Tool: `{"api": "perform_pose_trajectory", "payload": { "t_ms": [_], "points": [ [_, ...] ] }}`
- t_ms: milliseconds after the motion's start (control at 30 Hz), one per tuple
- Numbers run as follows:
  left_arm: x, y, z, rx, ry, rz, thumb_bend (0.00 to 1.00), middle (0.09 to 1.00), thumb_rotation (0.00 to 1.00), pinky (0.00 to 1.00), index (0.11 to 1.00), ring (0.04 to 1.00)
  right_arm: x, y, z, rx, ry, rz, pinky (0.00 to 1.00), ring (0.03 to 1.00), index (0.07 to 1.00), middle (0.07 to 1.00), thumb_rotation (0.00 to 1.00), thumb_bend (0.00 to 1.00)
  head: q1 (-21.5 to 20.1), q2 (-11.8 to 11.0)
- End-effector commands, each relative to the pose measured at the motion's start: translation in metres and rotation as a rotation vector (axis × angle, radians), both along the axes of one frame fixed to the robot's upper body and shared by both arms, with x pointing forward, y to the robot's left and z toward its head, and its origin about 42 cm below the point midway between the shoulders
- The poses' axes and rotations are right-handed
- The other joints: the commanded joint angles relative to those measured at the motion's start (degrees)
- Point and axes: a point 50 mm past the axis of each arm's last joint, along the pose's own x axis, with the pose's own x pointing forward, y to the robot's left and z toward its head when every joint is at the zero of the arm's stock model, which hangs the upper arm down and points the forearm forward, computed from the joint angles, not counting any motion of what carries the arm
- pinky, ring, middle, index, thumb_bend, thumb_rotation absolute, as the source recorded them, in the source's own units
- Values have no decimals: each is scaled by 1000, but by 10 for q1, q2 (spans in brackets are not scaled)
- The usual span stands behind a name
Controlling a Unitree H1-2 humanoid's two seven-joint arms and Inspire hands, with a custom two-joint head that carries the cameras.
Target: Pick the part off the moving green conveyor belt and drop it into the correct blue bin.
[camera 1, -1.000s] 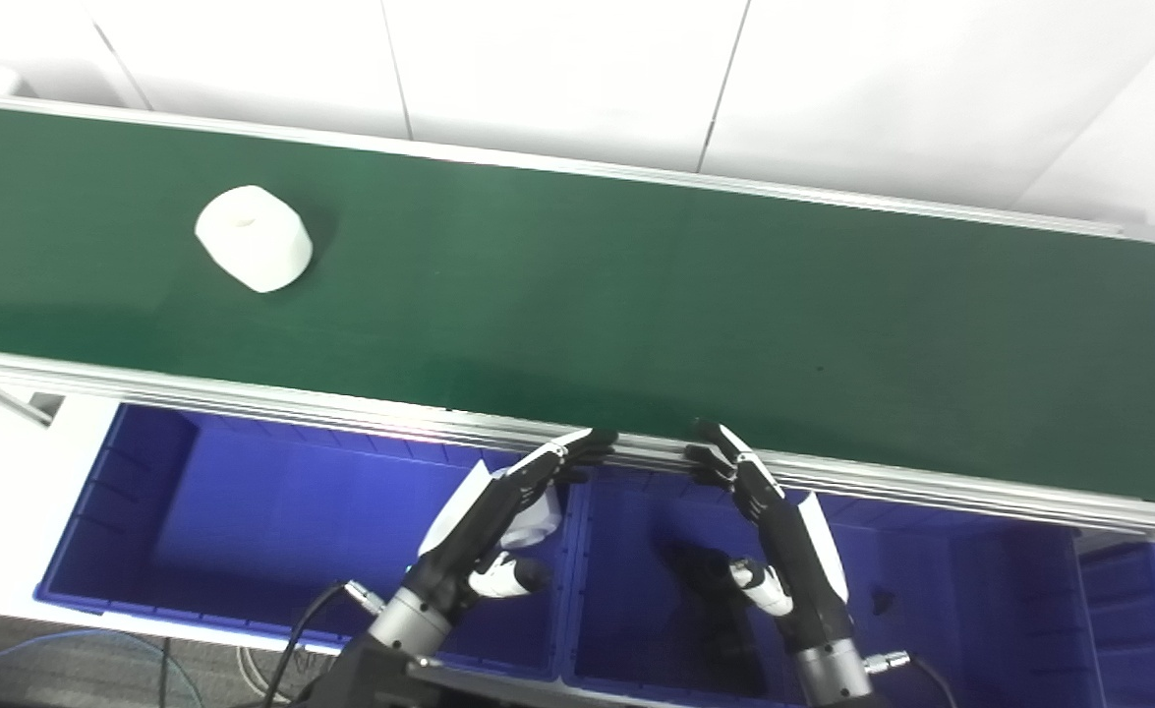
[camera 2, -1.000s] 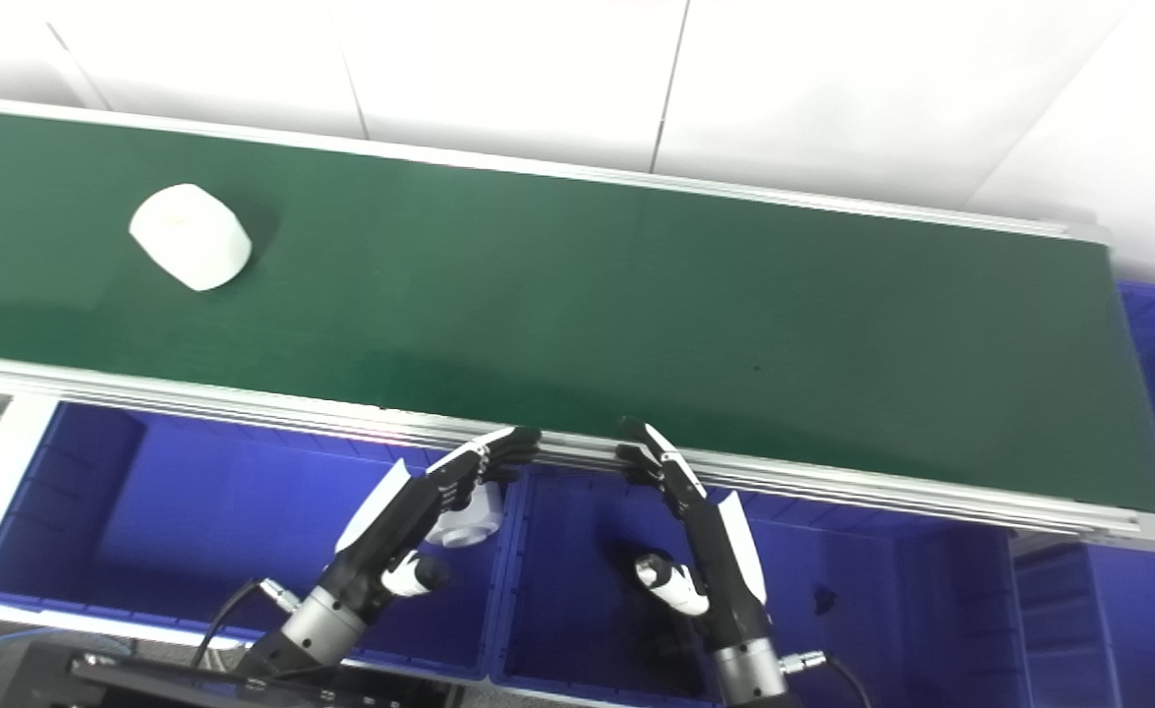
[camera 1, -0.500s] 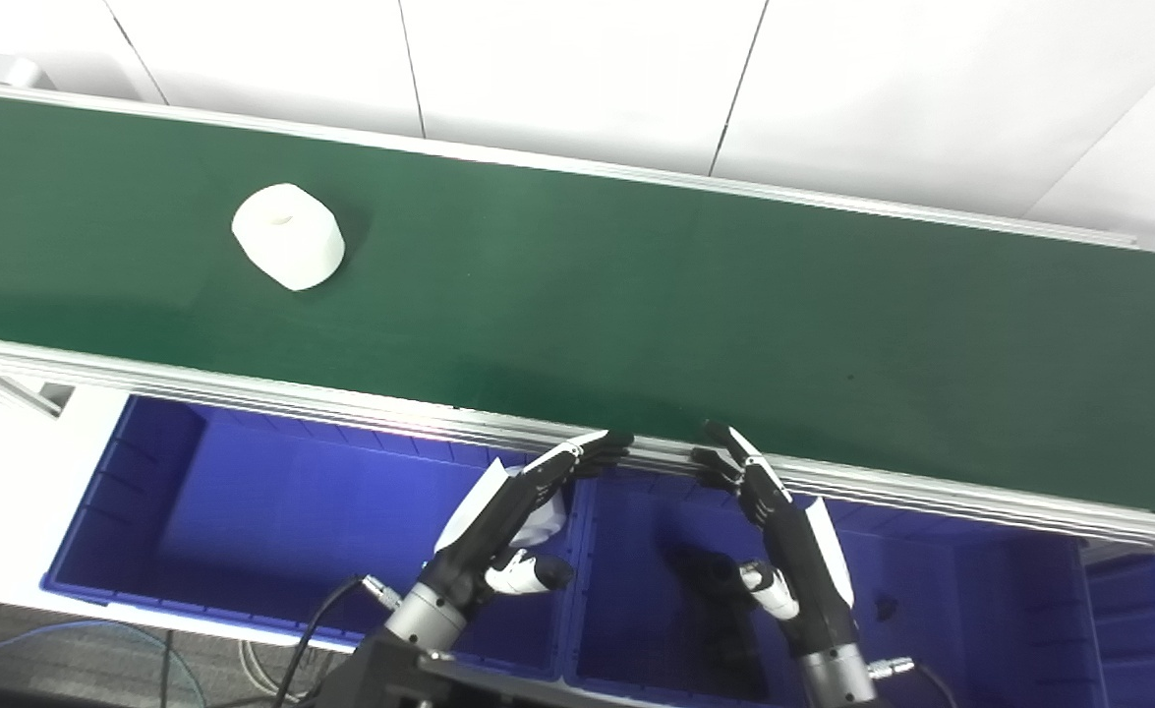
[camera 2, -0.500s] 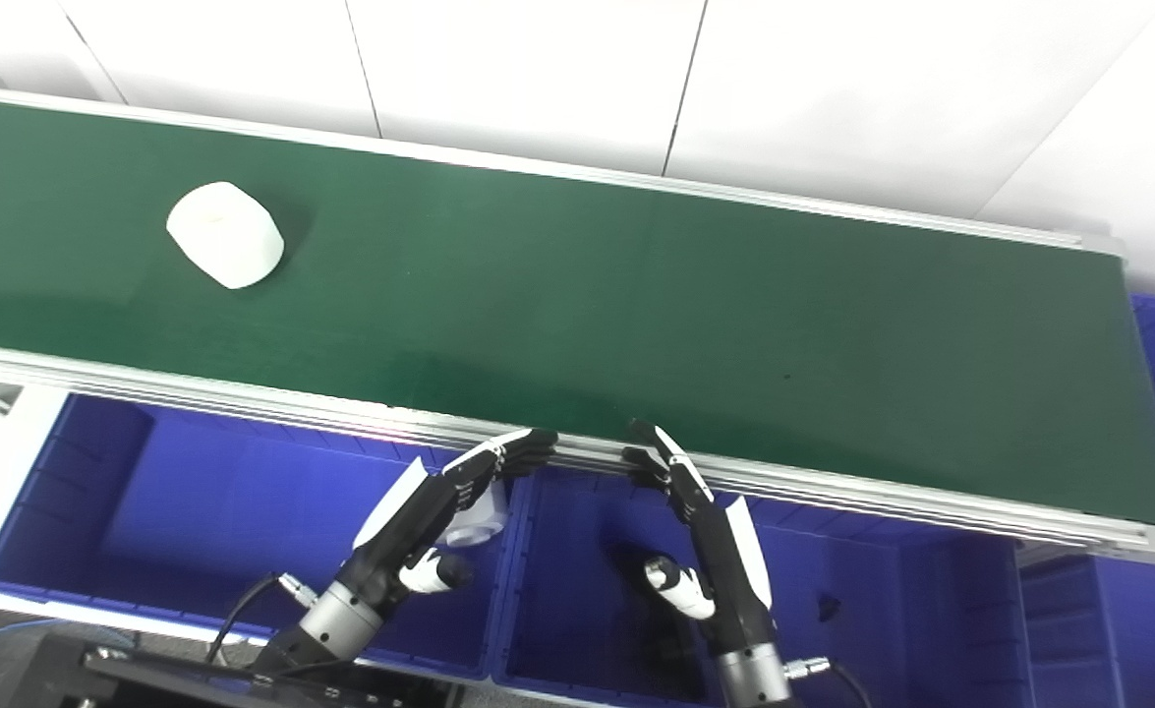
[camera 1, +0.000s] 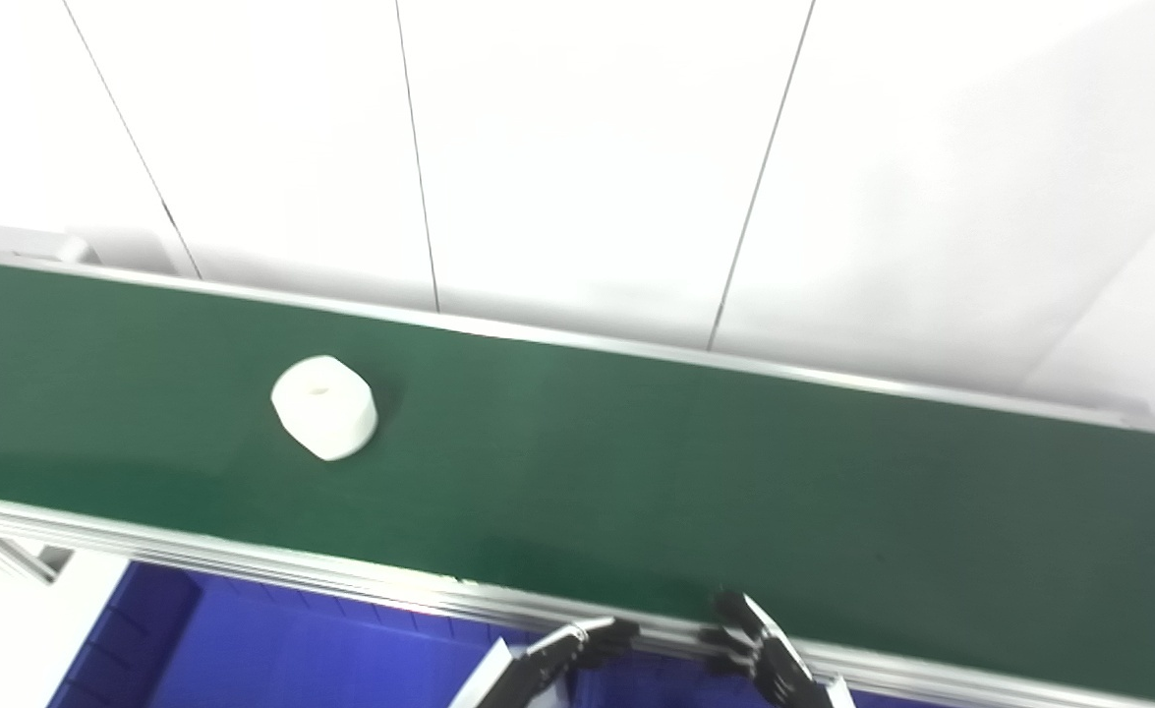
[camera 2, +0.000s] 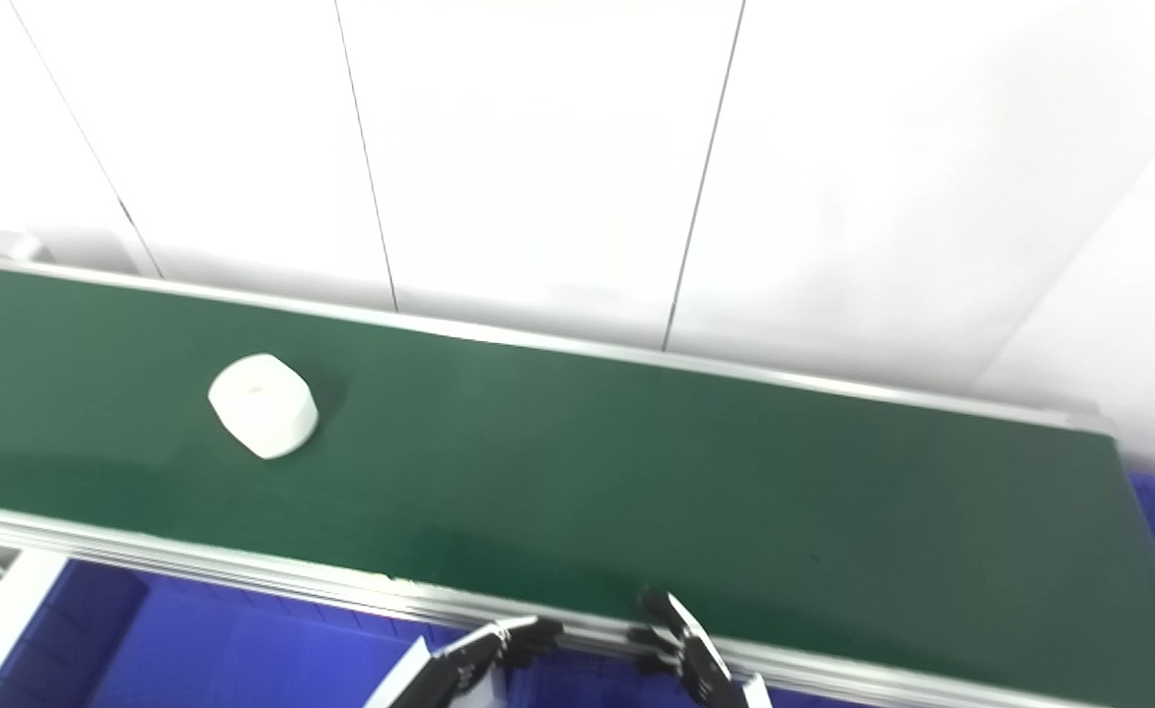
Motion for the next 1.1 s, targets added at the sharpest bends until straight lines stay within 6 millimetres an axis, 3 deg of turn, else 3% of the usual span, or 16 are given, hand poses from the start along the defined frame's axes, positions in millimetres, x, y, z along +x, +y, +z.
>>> {"api": "perform_pose_trajectory", "payload": {
  "t_ms": [0, 500, 900, 1067],
  "points": [
    [2, -3, 6, -25, -50, 1, 1000, 831, 961, 810, 814, 822, -3, -3, -5, -9, 29, -1, 715, 839, 880, 867, 1000, 1000, 0, 0],
    [1, -2, 15, -36, -84, 7, 1000, 828, 969, 797, 810, 817, -2, -1, -2, -4, 19, 8, 719, 847, 885, 875, 1000, 1000, 6, 7],
    [7, 0, 78, -114, -282, -33, 1000, 811, 924, 759, 800, 792, 4, 8, 3, -61, -54, 34, 738, 860, 888, 887, 1000, 1000, 1, 9],
    [19, 16, 101, -93, -362, -56, 1000, 827, 876, 790, 815, 817, -1, 14, 18, -40, -122, 49, 779, 880, 889, 904, 997, 1000, -1, 10]
  ]
}}
